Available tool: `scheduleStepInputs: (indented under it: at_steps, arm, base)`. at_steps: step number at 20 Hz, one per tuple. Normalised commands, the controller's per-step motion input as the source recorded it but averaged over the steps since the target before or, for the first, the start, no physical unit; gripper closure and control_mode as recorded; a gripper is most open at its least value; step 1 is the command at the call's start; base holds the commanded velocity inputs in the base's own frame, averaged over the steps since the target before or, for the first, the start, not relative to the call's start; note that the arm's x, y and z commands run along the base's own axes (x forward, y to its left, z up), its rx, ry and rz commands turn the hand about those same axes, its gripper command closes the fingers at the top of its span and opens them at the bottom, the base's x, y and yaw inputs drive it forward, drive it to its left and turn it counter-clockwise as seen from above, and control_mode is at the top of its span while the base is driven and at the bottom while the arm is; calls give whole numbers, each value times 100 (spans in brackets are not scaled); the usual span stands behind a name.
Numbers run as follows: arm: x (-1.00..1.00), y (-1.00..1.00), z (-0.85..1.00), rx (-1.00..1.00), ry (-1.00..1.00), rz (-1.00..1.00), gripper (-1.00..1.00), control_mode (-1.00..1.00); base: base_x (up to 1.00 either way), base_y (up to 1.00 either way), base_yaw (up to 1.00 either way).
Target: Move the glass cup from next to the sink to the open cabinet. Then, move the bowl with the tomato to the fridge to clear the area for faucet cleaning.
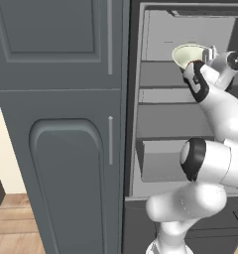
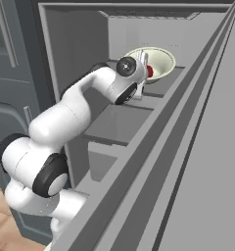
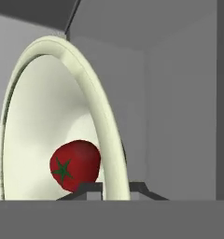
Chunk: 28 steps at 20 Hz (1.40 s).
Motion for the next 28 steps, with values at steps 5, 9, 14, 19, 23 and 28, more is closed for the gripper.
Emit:
scheduleStepInputs:
  at_steps: [5, 9, 14, 19, 23, 28]
  arm:
    - [51, -2, 0, 12, 2, 0, -100, -100]
    - [4, 0, 0, 0, 0, 0, -100, -100]
    - [-22, 6, 0, 0, -2, 0, -100, -100]
    - [-86, 40, 0, 0, -11, 0, -100, -100]
    - [-100, 77, 0, 0, -15, -2, -100, -100]
    - [-100, 100, -32, 0, -9, -7, -100, -100]
  base:
    - [0, 0, 0]
    - [0, 0, 0]
    - [0, 0, 0]
    - [0, 0, 0]
    - [0, 0, 0]
    - [0, 0, 0]
